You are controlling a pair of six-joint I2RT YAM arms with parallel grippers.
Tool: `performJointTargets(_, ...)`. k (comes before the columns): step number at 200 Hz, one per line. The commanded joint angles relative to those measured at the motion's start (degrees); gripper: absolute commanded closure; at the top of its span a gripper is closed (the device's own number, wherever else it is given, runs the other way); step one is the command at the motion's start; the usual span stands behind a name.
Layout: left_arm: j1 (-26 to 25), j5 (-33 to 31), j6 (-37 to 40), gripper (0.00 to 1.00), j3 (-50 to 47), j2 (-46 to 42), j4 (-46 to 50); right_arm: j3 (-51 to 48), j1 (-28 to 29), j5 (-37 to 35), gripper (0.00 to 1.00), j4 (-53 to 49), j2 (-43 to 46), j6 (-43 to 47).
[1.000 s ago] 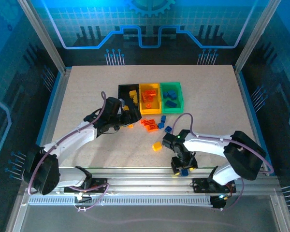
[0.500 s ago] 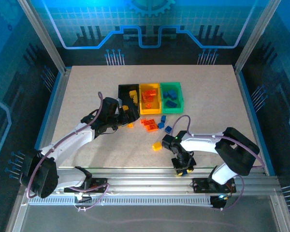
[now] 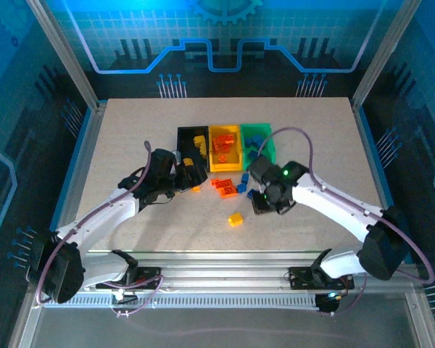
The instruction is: Sort the legos into containers by color
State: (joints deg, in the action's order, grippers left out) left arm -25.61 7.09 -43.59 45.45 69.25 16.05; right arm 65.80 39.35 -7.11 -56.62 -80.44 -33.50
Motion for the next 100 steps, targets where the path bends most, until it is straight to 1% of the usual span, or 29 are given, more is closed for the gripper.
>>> performJointTargets(1,0.58,-1.26,-1.00,0.01,-0.61,-1.05,1.75,7.24,-5.57,-4.32,0.67,10.34,-6.12,4.64)
performJointTargets(9,0.67,-1.42,-0.88,0.01,-0.61,-1.05,2.25,10.16,-6.98,-6.49,0.67,12.49,-9.31,5.42)
performJointTargets(38,0.97,-1.40,-0.92,0.01,-1.23,-1.64,3.44,22.46,-11.60,-10.00,0.67,15.70,-22.65,8.02)
performJointTargets(56,1.03,-1.18,-1.47,0.01,-2.15,-2.24,3.46,30.38,-13.40,-10.82,0.66,15.40,-30.11,8.57)
performJointTargets(72,1.11,-0.87,-1.82,0.01,-2.64,-2.91,3.54,36.40,-14.56,-11.15,0.63,13.68,-35.62,8.28)
performJointTargets(80,1.10,-0.95,-1.79,0.01,-2.75,-3.22,3.82,38.84,-15.01,-11.12,0.59,12.43,-37.73,8.03)
performJointTargets(84,1.17,-0.94,-1.74,0.01,-2.72,-3.28,4.01,39.64,-15.23,-11.08,0.56,12.01,-38.40,7.84)
performJointTargets(94,1.21,-0.92,-1.54,0.01,-2.75,-3.67,4.09,40.37,-15.57,-10.62,0.42,11.94,-38.84,7.69)
performJointTargets(100,1.26,-1.03,-1.50,0.01,-2.89,-3.87,4.27,39.95,-15.67,-10.50,0.36,12.46,-38.26,7.76)
